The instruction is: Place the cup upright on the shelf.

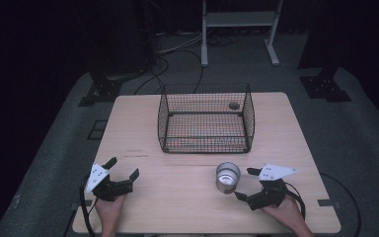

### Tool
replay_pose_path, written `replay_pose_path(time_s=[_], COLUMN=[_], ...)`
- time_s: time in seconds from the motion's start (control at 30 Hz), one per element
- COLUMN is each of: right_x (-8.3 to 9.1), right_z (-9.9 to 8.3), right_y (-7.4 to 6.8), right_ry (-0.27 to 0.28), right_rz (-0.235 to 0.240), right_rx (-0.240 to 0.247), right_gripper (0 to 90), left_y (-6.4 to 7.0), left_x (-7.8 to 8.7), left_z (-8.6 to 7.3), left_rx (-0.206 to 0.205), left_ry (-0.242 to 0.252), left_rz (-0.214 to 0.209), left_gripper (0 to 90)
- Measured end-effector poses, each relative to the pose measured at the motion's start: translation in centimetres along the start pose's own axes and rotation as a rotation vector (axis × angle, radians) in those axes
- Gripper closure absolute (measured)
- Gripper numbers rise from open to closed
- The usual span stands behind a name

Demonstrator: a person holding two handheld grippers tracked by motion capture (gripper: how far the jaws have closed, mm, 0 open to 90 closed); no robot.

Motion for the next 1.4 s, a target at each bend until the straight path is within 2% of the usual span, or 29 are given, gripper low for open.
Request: replay_pose_path(time_s=[0.57, 1.0, 1.2, 1.23, 1.4], right_x=[-2.4, -4.3, -4.8, -4.8, -4.7], right_z=[1.4, 2.1, 2.4, 2.4, 2.4], right_y=[0.4, 0.5, 0.5, 0.6, 0.6], right_ry=[-0.046, -0.068, -0.078, -0.073, -0.074], right_rz=[0.021, 0.019, 0.02, 0.018, 0.015], right_rx=[0.016, 0.03, 0.044, 0.042, 0.046], right_gripper=[2.5, 2.6, 7.2, 10.8, 12.5], left_y=[0.0, 0.0, 0.0, 0.0, 0.0], left_x=[0.0, 0.0, 0.0, 0.0, 0.0], left_z=[0.0, 0.0, 0.1, 0.1, 0.1], left_rx=[0.0, 0.001, -0.001, 0.0, 0.0], left_ry=[0.003, 0.006, 0.007, 0.008, 0.008], left_rz=[-0.002, -0.002, -0.003, -0.004, -0.003], left_gripper=[0.0, 0.0, 0.0, 0.0, 0.0])
Point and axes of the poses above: each handheld gripper's, and its own axes: x roughly backward along the jaws, z roughly out of its top, y roughly to its right, the point moved 5 cm from there along -x, roughly forward along the jaws, and after that the axes turned 5 degrees about z, right-handed, at the moved point
